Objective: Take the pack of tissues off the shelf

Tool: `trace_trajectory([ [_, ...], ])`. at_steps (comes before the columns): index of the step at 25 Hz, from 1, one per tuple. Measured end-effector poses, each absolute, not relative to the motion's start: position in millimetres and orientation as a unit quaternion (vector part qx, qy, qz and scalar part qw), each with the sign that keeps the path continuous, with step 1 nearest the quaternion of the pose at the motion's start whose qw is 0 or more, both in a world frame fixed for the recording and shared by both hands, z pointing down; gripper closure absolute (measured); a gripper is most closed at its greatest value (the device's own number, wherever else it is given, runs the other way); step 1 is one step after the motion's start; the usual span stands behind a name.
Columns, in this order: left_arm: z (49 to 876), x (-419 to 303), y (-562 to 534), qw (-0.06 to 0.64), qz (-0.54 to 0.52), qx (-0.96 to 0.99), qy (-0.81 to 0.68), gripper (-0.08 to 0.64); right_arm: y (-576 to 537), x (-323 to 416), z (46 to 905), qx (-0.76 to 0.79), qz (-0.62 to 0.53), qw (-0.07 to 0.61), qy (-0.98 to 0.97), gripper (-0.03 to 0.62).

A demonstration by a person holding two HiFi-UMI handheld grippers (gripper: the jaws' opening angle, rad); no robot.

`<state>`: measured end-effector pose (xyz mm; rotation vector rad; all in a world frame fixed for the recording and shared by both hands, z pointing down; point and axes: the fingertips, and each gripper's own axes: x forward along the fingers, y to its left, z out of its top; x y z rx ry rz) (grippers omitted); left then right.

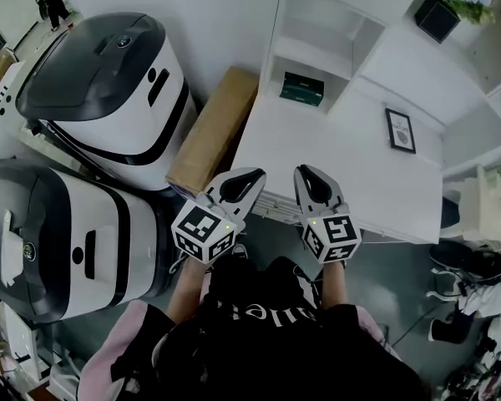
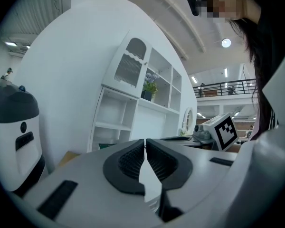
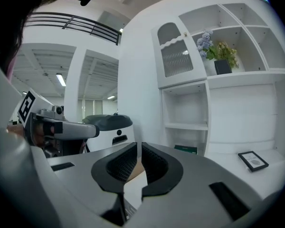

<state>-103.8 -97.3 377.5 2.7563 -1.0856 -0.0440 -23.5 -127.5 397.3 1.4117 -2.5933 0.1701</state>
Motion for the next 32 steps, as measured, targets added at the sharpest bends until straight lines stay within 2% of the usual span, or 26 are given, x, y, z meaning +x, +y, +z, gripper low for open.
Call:
trace_trajectory([
  [19, 413, -115, -154, 0.121, 0.016, 0.918, -0.376, 0.537, -193, -12, 435, 0.502, 0.078, 0.132, -0.851, 0.529],
  [32, 466, -86, -274, 0.123, 0.039, 0.908, -0.398, 0.537, -270, 55, 494, 0.517, 0.134, 0.160, -0.830, 0.529],
])
